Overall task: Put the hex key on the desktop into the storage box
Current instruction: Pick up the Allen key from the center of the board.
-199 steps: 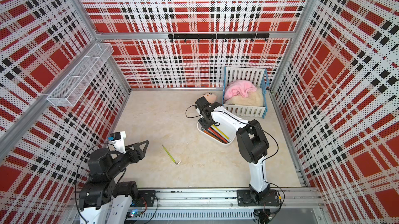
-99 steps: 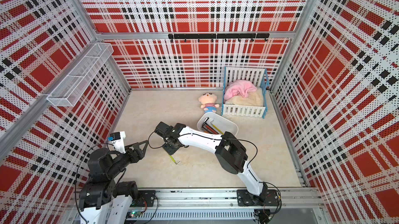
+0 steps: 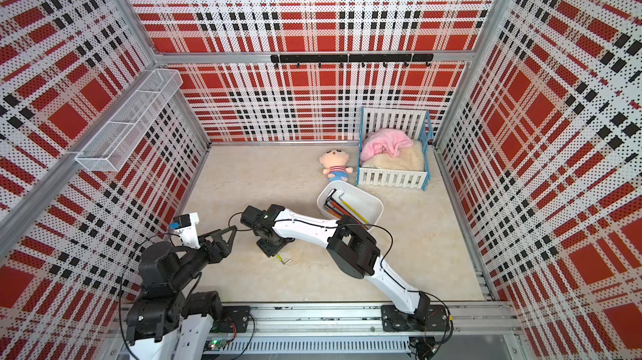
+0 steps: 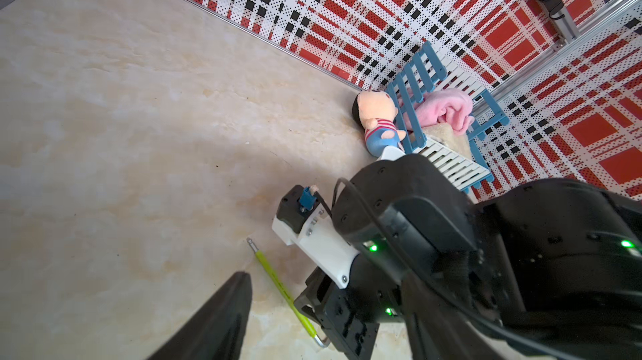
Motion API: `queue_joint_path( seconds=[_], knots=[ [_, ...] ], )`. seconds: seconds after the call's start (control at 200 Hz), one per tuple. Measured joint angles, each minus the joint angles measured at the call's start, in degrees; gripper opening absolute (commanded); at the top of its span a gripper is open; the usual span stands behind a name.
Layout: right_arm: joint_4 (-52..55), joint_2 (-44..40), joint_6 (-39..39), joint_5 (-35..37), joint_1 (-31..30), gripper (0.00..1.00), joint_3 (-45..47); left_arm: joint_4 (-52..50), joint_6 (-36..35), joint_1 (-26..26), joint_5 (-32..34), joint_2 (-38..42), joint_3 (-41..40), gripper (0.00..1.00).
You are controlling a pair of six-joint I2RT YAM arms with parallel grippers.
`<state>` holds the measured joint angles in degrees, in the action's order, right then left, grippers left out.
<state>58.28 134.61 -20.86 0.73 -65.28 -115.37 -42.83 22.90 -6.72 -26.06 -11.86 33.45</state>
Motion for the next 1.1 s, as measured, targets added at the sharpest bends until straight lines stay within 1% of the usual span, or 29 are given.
queue_joint_path(
  seconds=[0.276,0.426,0.561,0.731,1.102],
  knots=[
    [2.08,1.66,-0.74,-0.35,-0.94,0.30,-0.35,0.00,0.00,-0.02,0.00,0.35,0.00,0.73],
    [2.86,2.78,-0.90,-0.55,-1.05,0.29,-2.10,0.00,0.00,-0.02,0.00,0.39,0.00,0.74],
    [3.63,3.65,-0.98,-0.46,-1.27,0.27,-3.34,-0.02,0.00,-0.02,0.00,0.52,0.00,0.74],
    [5.40,4.76,-1.36,0.37,-1.36,0.21,-5.25,0.00,0.02,-0.02,0.00,0.68,0.00,0.74],
    [6.64,5.44,-2.12,0.85,-1.31,0.01,-6.47,-0.02,0.02,-0.02,0.00,0.66,0.00,0.74]
  ],
)
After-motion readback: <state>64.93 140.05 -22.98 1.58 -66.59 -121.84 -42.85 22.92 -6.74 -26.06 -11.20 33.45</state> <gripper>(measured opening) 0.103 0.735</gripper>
